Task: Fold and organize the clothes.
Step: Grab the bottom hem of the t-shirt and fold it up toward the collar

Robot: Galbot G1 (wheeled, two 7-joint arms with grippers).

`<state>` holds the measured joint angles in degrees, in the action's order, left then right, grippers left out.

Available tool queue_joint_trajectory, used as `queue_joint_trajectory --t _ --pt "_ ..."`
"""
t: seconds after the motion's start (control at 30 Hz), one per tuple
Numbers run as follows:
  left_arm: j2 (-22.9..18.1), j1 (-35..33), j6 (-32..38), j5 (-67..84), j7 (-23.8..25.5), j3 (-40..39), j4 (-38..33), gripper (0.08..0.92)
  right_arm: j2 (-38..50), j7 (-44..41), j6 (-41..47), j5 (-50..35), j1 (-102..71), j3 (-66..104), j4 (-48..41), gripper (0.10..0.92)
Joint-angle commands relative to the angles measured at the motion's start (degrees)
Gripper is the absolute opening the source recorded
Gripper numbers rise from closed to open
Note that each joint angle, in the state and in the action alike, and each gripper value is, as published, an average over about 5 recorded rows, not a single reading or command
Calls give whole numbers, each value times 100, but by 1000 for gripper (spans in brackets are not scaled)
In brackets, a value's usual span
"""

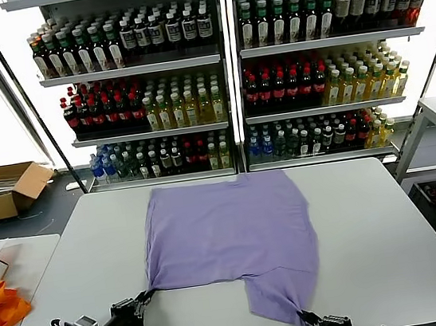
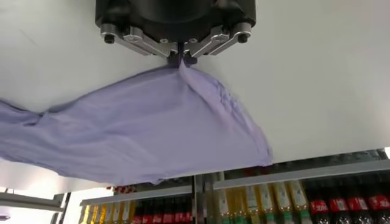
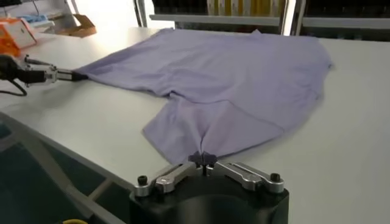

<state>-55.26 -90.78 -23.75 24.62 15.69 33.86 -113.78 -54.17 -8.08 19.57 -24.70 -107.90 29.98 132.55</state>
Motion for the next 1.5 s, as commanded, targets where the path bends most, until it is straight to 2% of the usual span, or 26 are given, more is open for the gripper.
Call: queue_joint_trajectory --t 0.03,0.23,0.43,0.6,0.8,1.0,1.2,1.5 --pt "-180 -591 -8 -27 -33 332 -777 97 102 -21 -278 -82 -293 194 167 106" --pt "-347 -1137 -69 -80 -59 596 -1187 97 -26 -62 -383 -127 -790 396 496 106" --pt "-403 -1304 -92 -111 -71 724 -1354 97 -248 -58 -560 -128 -977 423 643 106" --pt "-313 -1218 -136 -40 -100 793 -1485 97 -203 -38 -790 -94 -633 388 370 106" --pt "-230 -731 -220 260 -190 871 -1428 97 -417 -44 -1006 -81 284 291 27 106" --pt "79 -97 -367 896 -258 728 -1102 97 -697 37 -1049 -240 1412 141 -359 106" --pt "413 686 -516 1255 -262 236 -395 97 -1078 169 -1009 -223 2546 -145 -1120 106" --pt "948 1861 -611 1468 94 -562 728 97 -1174 360 -923 -394 3986 -528 -2358 106"
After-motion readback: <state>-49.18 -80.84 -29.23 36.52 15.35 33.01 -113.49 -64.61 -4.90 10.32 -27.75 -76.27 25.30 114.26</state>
